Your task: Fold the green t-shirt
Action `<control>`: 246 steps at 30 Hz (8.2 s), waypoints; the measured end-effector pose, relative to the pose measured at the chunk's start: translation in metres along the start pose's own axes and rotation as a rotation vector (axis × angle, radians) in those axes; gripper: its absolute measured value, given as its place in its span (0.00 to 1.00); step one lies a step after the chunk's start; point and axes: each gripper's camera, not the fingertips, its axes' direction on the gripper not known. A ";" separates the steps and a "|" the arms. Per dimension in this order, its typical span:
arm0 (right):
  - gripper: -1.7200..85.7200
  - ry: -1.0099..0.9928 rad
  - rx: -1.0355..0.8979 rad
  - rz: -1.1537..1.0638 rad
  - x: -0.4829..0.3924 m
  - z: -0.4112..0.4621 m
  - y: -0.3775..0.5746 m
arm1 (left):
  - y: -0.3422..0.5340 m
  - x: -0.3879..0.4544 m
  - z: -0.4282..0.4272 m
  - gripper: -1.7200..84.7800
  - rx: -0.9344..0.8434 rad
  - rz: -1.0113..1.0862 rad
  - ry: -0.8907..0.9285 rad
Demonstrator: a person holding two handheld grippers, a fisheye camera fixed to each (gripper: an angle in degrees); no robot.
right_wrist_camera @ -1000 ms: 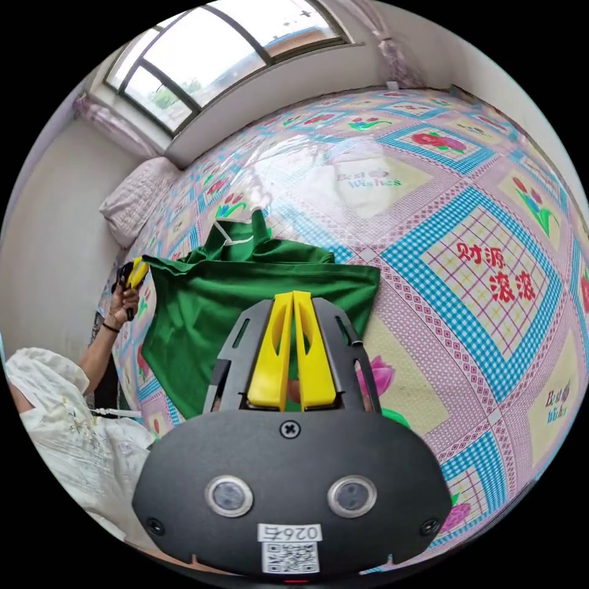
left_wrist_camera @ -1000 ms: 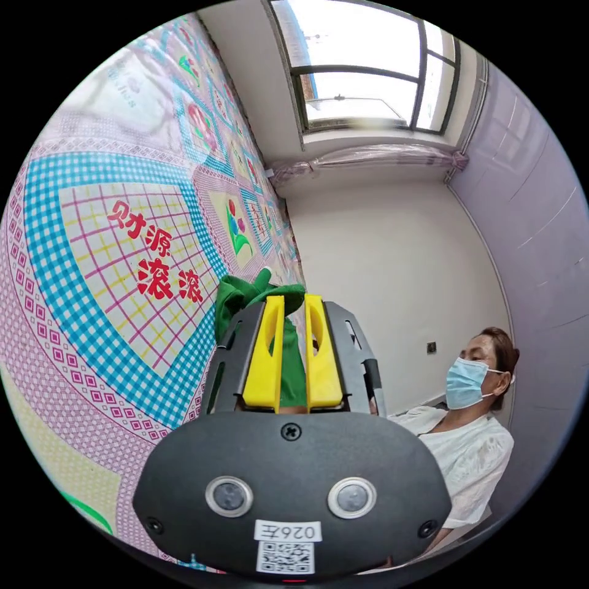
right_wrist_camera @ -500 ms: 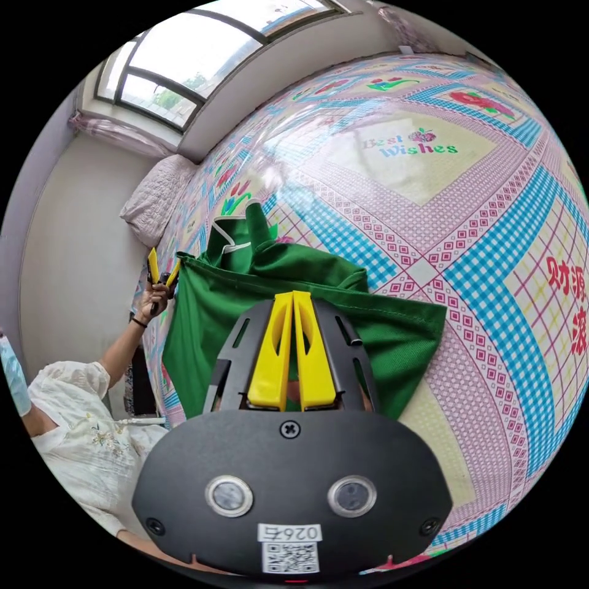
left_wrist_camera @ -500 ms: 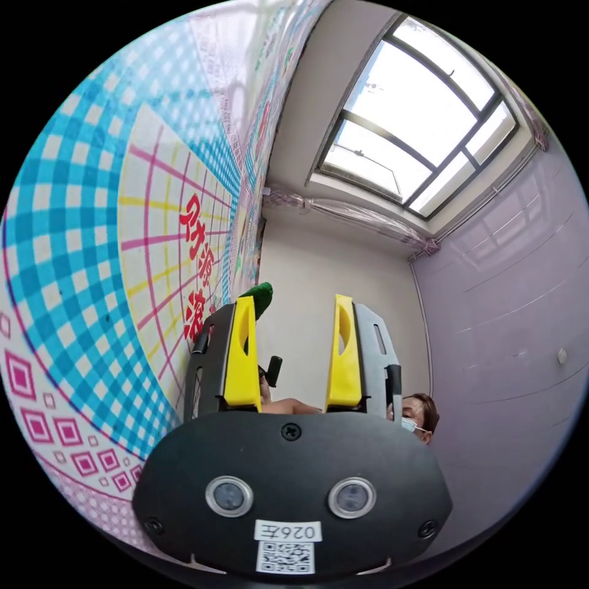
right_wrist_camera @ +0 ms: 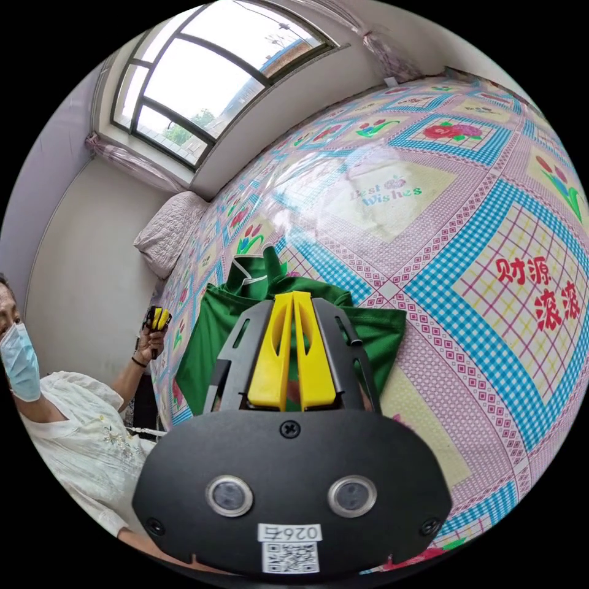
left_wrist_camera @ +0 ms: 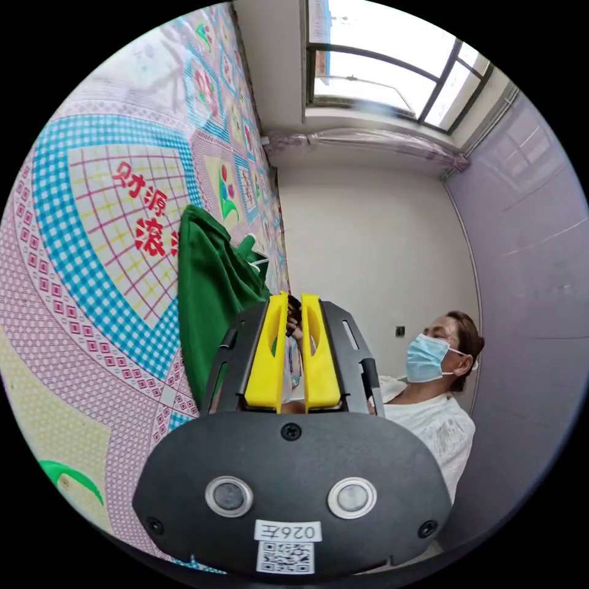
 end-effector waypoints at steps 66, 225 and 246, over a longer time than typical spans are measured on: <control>0.09 0.375 0.168 0.307 0.003 0.062 0.323 | 0.190 -0.037 0.260 0.17 -0.048 0.162 -1.022; 0.03 -0.141 0.555 0.696 0.168 -0.170 0.421 | -0.178 -0.134 0.757 0.17 -0.821 -0.212 -0.088; 0.07 0.413 0.396 0.367 -0.006 -0.054 0.390 | -0.057 -0.031 0.823 0.07 -0.941 0.806 -0.648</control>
